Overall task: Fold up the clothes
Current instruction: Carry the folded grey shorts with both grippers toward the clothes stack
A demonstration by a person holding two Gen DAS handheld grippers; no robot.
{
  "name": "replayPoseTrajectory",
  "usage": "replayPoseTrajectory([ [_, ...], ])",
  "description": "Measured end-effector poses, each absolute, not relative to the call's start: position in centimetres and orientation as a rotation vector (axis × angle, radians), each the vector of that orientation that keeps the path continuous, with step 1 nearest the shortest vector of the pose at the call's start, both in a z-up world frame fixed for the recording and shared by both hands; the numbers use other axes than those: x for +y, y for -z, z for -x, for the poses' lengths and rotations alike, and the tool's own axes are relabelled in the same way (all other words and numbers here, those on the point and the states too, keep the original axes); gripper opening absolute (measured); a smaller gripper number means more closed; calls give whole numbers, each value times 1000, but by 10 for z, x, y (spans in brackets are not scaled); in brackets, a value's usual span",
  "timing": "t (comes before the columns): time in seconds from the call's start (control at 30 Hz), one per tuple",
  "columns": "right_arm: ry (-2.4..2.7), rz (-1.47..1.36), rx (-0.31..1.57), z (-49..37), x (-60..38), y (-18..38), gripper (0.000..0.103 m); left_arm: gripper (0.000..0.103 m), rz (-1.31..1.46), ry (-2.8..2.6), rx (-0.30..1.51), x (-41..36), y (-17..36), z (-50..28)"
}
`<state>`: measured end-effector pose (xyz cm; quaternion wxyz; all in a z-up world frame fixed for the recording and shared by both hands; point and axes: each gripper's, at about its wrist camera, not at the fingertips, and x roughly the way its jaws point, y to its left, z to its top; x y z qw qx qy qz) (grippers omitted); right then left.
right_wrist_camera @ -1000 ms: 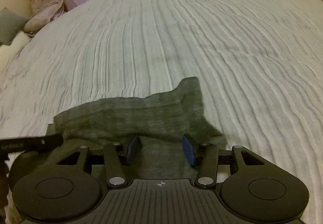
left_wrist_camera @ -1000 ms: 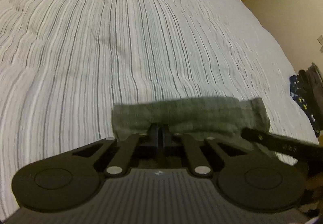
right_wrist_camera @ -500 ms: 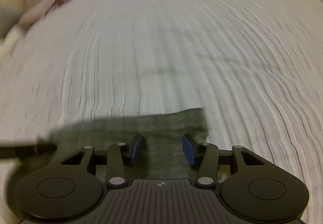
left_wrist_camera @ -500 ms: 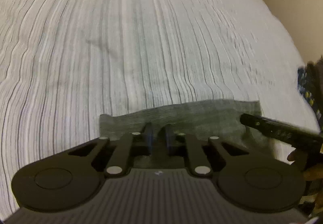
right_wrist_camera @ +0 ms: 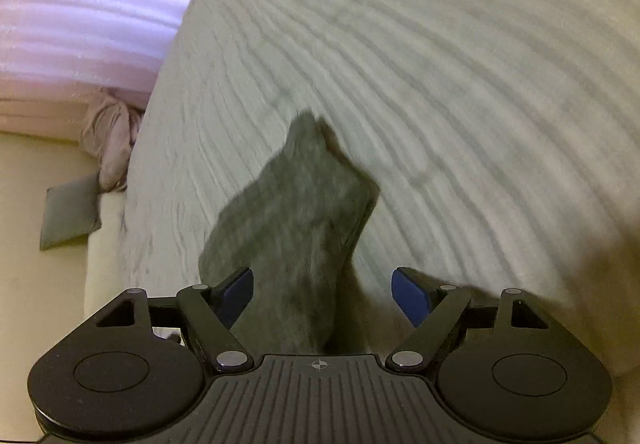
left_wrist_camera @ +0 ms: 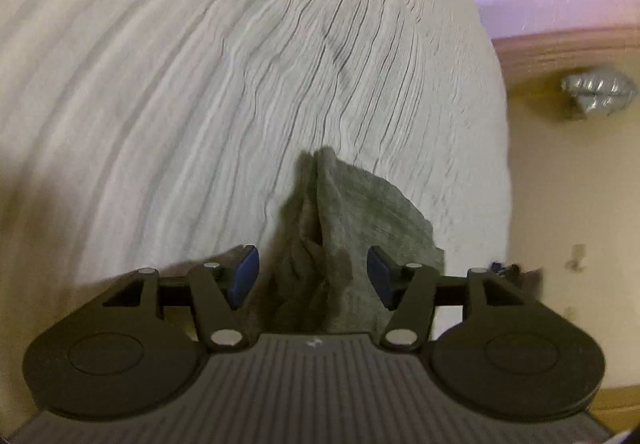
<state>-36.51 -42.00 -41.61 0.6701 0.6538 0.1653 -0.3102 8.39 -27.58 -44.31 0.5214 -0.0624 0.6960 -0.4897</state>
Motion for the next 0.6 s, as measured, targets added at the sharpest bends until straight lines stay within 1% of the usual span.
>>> replayPoseTrajectory([
  [0.07, 645, -1474, 362, 354, -424, 421, 80, 55, 146, 1192, 1675, -282, 450, -78],
  [0.1, 623, -1469, 361, 349, -428, 425, 77, 54, 130, 1209, 1671, -287, 451, -76],
  [0.13, 605, -1461, 366, 342, -434, 428, 74, 54, 113, 1227, 1667, -291, 452, -73],
  [0.17, 587, -1454, 371, 333, -439, 430, 67, 54, 95, 1245, 1663, -296, 452, -71],
  [0.23, 568, -1463, 366, 320, -450, 439, 65, 48, 41, 1271, 1650, -308, 454, -66],
  [0.27, 562, -1467, 362, 314, -454, 442, 65, 41, 9, 1282, 1640, -314, 453, -64],
  [0.3, 554, -1463, 363, 308, -457, 444, 62, 34, -33, 1289, 1625, -319, 452, -62],
  [0.33, 550, -1451, 373, 302, -459, 445, 55, 32, -76, 1297, 1607, -324, 450, -60],
  [0.37, 550, -1440, 390, 297, -460, 445, 31, 26, -124, 1309, 1578, -326, 445, -58],
  [0.4, 551, -1434, 407, 294, -459, 444, 21, 19, -166, 1321, 1551, -325, 437, -57],
  [0.43, 557, -1425, 416, 293, -457, 442, 19, 17, -206, 1332, 1524, -324, 429, -56],
  [0.47, 567, -1410, 407, 295, -454, 438, 14, 15, -234, 1342, 1500, -325, 423, -54],
  [0.6, 609, -1384, 353, 305, -441, 421, 12, 12, -298, 1383, 1427, -326, 396, -44],
])
